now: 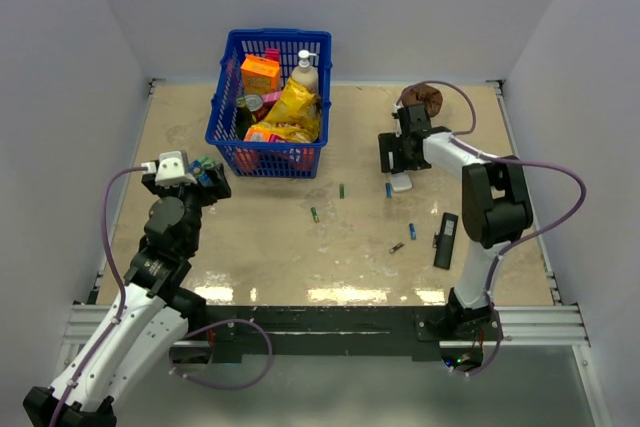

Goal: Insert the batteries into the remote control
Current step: Pick up the remote control from the center of the board.

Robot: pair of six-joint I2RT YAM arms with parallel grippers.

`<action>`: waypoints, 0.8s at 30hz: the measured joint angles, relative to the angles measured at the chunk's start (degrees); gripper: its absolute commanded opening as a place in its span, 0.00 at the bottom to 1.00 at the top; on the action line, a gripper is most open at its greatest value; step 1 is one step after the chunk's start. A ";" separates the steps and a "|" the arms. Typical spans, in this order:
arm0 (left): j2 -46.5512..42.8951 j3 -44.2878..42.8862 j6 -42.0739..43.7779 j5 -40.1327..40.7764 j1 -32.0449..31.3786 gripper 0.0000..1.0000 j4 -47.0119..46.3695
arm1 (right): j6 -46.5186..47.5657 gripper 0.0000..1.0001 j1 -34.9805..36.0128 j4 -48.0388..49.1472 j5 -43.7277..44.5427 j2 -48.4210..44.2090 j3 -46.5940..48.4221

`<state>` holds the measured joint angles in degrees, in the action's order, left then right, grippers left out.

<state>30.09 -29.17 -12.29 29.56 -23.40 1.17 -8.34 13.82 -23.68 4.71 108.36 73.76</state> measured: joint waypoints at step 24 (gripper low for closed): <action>-1.81 0.00 -0.04 -2.89 0.00 1.00 0.17 | 2.25 0.26 0.04 -0.57 4.15 -3.91 -4.04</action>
<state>28.27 -29.17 -12.34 26.68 -23.40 1.34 -6.09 13.87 -24.25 8.86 104.44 69.71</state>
